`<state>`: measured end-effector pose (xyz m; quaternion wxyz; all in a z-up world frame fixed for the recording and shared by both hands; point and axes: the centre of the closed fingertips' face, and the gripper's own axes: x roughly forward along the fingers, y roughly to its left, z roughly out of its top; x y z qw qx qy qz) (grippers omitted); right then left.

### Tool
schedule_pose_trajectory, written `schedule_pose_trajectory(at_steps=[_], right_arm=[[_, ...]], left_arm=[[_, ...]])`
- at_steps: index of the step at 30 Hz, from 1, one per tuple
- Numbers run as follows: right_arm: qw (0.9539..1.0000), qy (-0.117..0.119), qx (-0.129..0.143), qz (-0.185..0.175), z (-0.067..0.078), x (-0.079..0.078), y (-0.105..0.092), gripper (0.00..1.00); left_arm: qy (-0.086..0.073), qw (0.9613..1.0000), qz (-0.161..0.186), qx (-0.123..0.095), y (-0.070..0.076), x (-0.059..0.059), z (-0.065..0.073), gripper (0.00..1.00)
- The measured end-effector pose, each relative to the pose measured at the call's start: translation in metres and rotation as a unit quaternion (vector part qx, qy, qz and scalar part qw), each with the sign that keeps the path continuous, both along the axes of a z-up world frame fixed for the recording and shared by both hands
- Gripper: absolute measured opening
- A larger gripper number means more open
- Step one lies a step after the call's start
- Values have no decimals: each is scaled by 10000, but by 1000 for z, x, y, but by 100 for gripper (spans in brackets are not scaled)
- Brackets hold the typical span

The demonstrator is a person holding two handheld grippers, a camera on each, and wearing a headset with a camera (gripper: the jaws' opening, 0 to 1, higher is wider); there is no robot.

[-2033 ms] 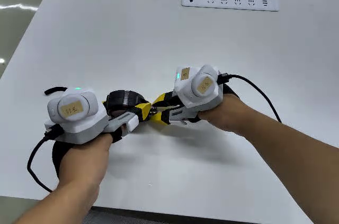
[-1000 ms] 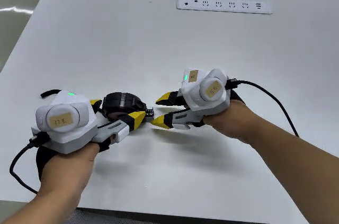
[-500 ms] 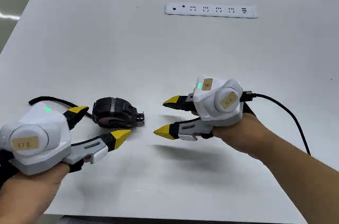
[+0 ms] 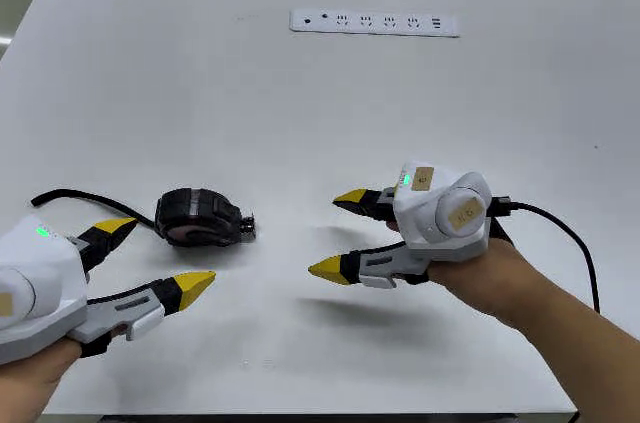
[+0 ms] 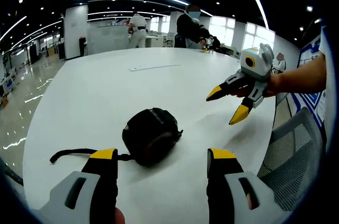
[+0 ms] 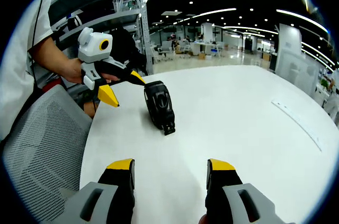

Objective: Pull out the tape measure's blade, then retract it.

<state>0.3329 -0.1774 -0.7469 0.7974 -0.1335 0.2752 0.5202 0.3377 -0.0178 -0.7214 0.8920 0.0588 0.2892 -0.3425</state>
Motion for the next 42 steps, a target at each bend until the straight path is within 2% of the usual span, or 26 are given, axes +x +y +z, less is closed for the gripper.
schedule_pose_trajectory(at_steps=[4, 7, 10, 17, 21, 30, 33, 34, 42], right_arm=[[9999, 4, 7, -142, 3, -4, -10, 54], [9996, 0, -26, -278, 3, -6, -19, 57], [9990, 42, 21, -434, 4, -11, -26, 61], [9984, 30, -105, -563, 4, -23, -43, 65], [9979, 5, -133, -637, 4, -30, -49, 67], [9963, 116, -182, -837, 4, -47, -66, 75], [9957, 162, -220, -891, 2, -53, -71, 78], [9954, 167, -234, -910, 1, -55, -72, 79], [9941, 205, -268, -1027, -2, -72, -80, 86]], left_arm=[[-7, 10000, -33, -50, 2, -3, 3, 66], [-17, 9999, -101, 13, 2, -7, 3, 66], [42, 10000, -84, 4, 6, -11, 1, 66], [119, 9999, -116, 12, 10, -21, -2, 68], [178, 9997, -152, 9, 13, -26, -3, 69], [278, 9994, -201, 52, 22, -36, -5, 72], [275, 9994, -220, 58, 23, -38, -4, 74], [231, 9995, -231, 57, 23, -38, -2, 75], [332, 9989, -309, 96, 25, -44, -6, 79]])
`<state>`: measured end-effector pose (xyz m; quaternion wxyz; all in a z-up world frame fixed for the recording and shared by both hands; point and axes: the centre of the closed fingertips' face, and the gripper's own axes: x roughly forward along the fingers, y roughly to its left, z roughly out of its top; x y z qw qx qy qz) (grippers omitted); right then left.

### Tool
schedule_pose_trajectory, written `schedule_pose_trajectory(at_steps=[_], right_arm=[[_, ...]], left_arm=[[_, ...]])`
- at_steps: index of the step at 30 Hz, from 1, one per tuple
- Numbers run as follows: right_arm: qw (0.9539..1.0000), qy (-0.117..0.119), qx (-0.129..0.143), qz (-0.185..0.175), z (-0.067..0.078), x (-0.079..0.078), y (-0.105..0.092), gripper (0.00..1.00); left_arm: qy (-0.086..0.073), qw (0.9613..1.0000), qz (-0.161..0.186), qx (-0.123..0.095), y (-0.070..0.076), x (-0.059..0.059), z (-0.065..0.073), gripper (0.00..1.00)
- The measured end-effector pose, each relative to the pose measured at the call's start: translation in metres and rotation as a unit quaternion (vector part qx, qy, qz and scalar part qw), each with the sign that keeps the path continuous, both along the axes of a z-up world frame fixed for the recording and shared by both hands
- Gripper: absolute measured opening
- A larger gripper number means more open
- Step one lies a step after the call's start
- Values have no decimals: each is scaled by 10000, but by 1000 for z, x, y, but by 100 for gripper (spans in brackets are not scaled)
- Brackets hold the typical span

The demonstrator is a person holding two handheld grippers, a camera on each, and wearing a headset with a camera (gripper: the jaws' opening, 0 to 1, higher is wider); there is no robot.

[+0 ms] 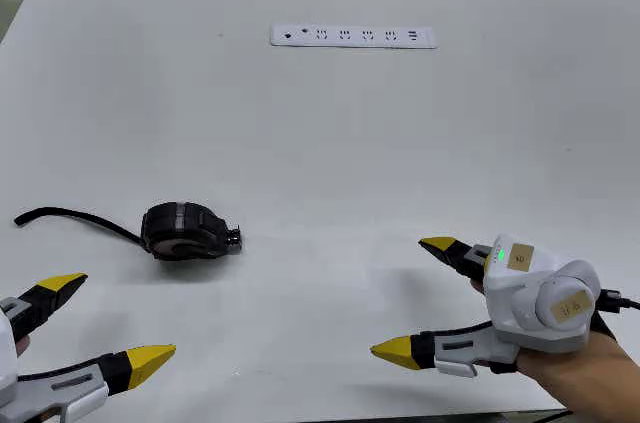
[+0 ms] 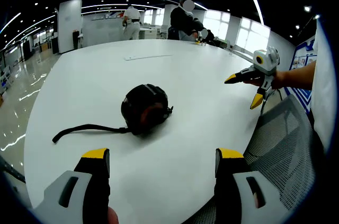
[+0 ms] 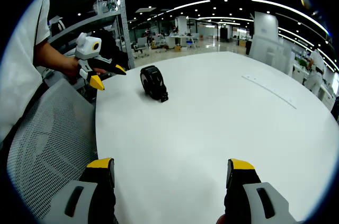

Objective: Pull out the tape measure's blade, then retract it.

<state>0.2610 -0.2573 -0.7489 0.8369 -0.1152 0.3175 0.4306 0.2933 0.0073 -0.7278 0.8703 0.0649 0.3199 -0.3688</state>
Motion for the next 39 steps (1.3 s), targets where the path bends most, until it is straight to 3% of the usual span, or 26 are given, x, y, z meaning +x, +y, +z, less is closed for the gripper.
schedule_pose_trajectory(at_steps=[10, 17, 27, 32, 39], right_arm=[[9997, 137, 22, -221, -2, -14, -12, 92], [9993, 193, 39, -315, 0, -20, -18, 98], [9991, 186, 29, -389, 4, -23, -29, 99], [9990, 189, -17, -414, 5, -27, -33, 99], [9988, 190, -89, -440, 5, -28, -41, 99]], left_arm=[[49, 10000, -55, 15, 2, -8, -2, 86], [-42, 9998, -155, 115, 6, -12, -2, 90], [-127, 9992, -359, 154, 10, -14, 0, 99], [-248, 9977, -542, 324, 10, -17, 0, 99], [-247, 9978, -532, 295, 12, -16, 1, 99]])
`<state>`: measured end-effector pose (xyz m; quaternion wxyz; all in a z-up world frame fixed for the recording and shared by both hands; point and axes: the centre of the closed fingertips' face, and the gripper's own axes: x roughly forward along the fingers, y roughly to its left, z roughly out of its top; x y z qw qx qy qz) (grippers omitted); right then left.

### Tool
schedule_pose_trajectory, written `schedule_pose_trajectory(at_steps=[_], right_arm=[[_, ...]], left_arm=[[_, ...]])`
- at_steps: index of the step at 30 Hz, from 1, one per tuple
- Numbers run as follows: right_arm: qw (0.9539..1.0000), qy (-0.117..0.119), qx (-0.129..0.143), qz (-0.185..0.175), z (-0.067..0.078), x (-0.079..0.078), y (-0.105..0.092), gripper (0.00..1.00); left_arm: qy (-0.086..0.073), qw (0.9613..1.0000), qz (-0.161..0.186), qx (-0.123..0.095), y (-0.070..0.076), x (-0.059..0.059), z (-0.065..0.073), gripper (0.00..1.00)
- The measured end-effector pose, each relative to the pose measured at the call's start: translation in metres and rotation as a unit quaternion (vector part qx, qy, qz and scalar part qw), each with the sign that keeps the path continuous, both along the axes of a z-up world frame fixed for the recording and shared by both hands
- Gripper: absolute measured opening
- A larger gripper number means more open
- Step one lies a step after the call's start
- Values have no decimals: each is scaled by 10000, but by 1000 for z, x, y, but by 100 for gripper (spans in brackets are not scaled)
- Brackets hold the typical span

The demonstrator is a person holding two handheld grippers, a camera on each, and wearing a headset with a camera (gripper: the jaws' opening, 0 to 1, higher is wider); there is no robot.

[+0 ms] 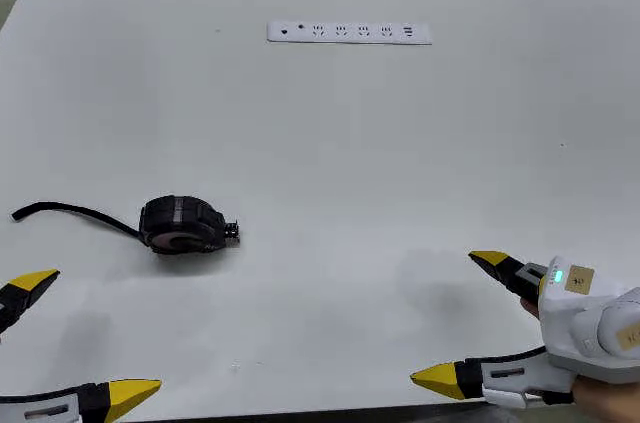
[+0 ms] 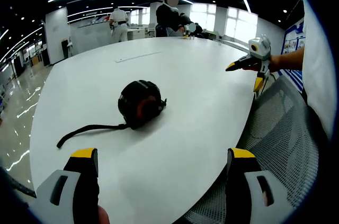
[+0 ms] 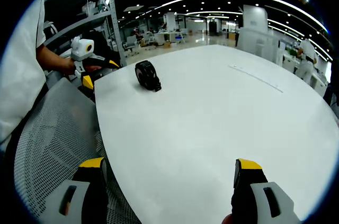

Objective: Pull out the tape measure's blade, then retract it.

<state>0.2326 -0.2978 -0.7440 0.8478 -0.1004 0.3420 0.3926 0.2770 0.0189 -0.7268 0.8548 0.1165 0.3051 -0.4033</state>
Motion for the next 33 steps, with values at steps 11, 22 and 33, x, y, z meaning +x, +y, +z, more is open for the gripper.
schedule_pose_trajectory(at_steps=[11, 22, 33], right_arm=[[10000, 5, -39, 6, -1, 1, 0, 99], [10000, 12, -27, -28, -1, -1, -1, 99], [10000, -11, -34, -30, 1, 0, 0, 99]], left_arm=[[77, 10000, -55, -32, -4, -5, -2, 99], [135, 9998, -93, -60, -6, -5, -2, 98], [183, 9997, -102, -123, -8, -7, -2, 97]])
